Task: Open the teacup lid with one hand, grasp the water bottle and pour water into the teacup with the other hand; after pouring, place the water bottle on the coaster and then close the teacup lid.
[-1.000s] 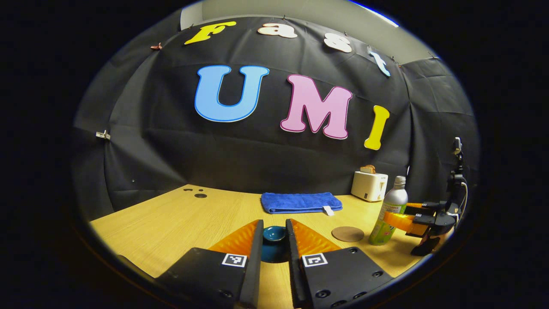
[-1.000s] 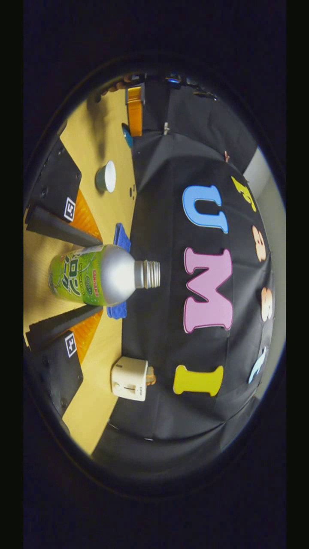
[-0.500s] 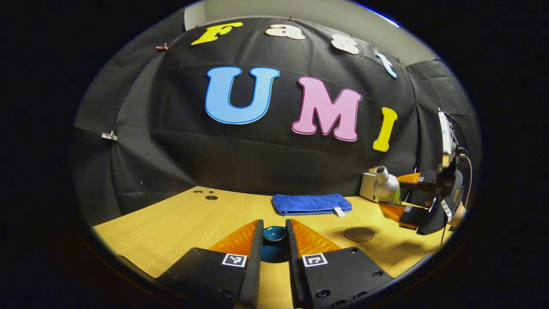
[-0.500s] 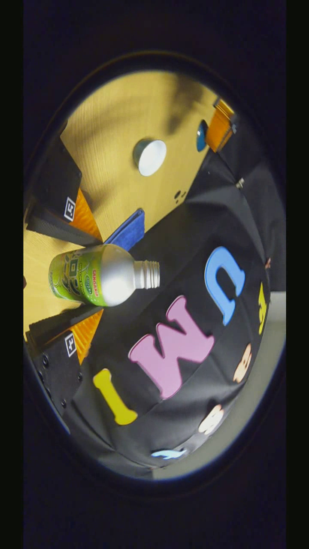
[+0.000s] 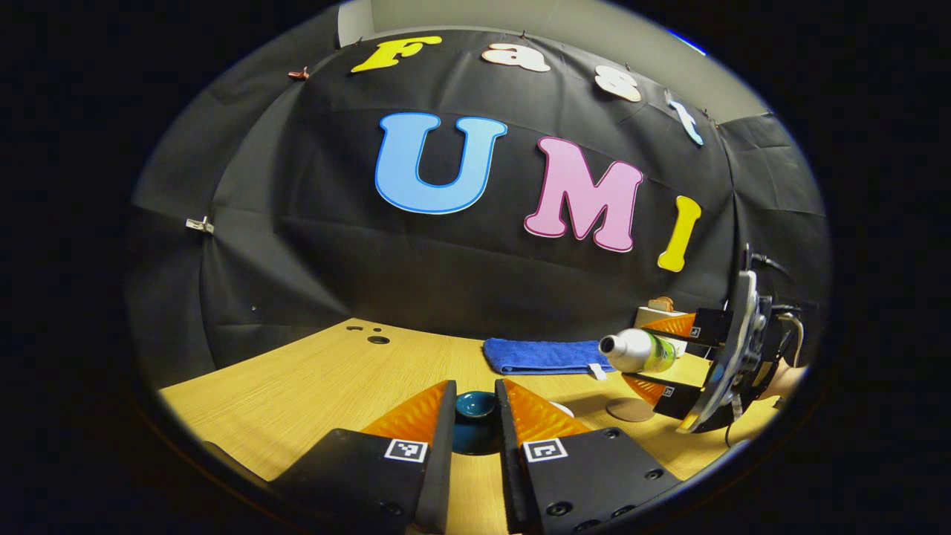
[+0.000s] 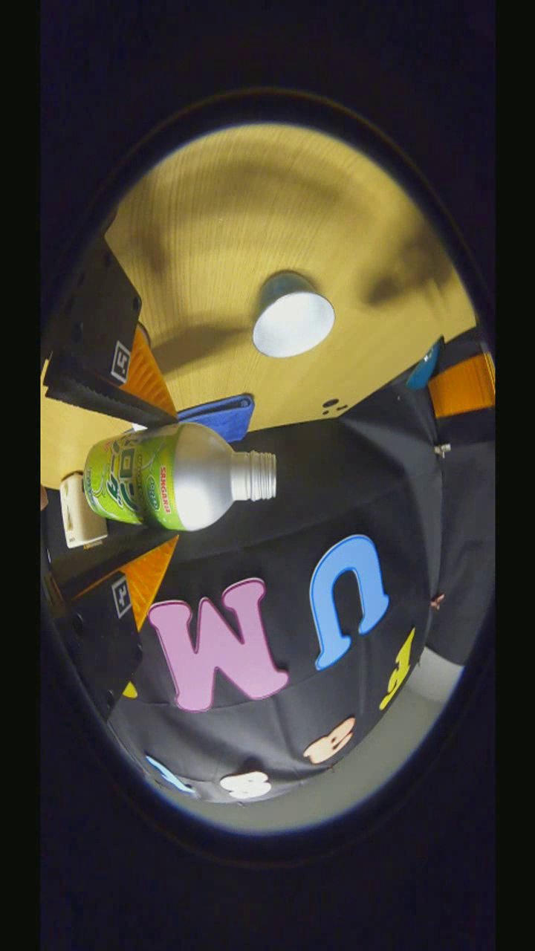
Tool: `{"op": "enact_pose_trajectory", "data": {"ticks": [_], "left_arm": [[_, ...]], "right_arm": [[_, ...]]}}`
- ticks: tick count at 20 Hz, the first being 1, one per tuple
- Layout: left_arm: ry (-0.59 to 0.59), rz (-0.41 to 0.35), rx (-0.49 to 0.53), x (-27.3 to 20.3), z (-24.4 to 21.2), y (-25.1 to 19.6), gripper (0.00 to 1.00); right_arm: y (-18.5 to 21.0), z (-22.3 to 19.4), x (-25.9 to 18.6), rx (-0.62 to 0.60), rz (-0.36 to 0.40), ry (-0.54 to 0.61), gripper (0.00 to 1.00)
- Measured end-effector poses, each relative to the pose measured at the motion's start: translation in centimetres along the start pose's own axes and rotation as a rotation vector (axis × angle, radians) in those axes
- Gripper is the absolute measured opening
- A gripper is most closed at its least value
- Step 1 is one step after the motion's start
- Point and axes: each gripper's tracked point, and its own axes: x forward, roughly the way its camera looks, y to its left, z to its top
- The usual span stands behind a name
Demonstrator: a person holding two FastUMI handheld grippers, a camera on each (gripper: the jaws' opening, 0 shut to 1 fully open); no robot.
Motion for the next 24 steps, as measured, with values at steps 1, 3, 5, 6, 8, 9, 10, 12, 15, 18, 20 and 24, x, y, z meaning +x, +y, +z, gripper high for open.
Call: {"op": "enact_pose_trajectory", "data": {"ticks": [1, 3, 5, 6, 8, 9, 10, 12, 15, 18, 20, 24], "left_arm": [[0.002, 0.002, 0.002, 0.1, 0.0, 0.1, 0.33], [0.005, 0.001, 0.006, 0.0, -0.1, 0.2, 0.34], [0.005, 0.000, 0.003, 0.1, 0.0, 0.3, 0.33], [0.008, -0.002, 0.003, 0.1, -0.2, 0.3, 0.34], [0.011, 0.000, 0.005, 0.0, -0.2, 0.5, 0.33], [0.010, 0.001, 0.005, 0.1, -0.1, 0.6, 0.33], [0.008, 0.003, 0.005, 0.0, -0.1, 0.7, 0.34], [0.009, 0.005, 0.007, 0.0, -0.2, 0.8, 0.34], [0.014, 0.000, 0.001, 0.1, -0.2, 0.6, 0.33], [0.014, -0.003, -0.002, 0.1, -0.3, 0.6, 0.33], [0.014, -0.001, -0.001, 0.1, -0.3, 0.7, 0.33], [0.019, -0.002, -0.004, 0.2, -0.5, 0.6, 0.33]], "right_arm": [[0.5, 0.4, 0.4, -0.032, 0.009, -0.007, 0.78], [1.2, 0.8, 0.5, -0.097, 0.022, -0.016, 0.78], [1.6, 1.2, 1.0, -0.168, 0.026, -0.023, 0.78], [1.8, 1.2, 1.1, -0.198, 0.028, -0.025, 0.78], [2.2, 0.8, 1.2, -0.229, 0.036, -0.022, 0.78], [2.4, 0.7, 1.3, -0.241, 0.040, -0.021, 0.78], [2.6, 0.7, 1.3, -0.255, 0.044, -0.018, 0.78], [3.0, 0.7, 1.4, -0.292, 0.050, -0.019, 0.78], [3.4, 0.9, 1.5, -0.350, 0.060, -0.028, 0.78], [3.9, 1.4, 1.6, -0.397, 0.070, -0.042, 0.78], [3.9, 1.4, 1.7, -0.424, 0.074, -0.049, 0.78], [3.8, 1.5, 1.8, -0.481, 0.078, -0.057, 0.78]]}}
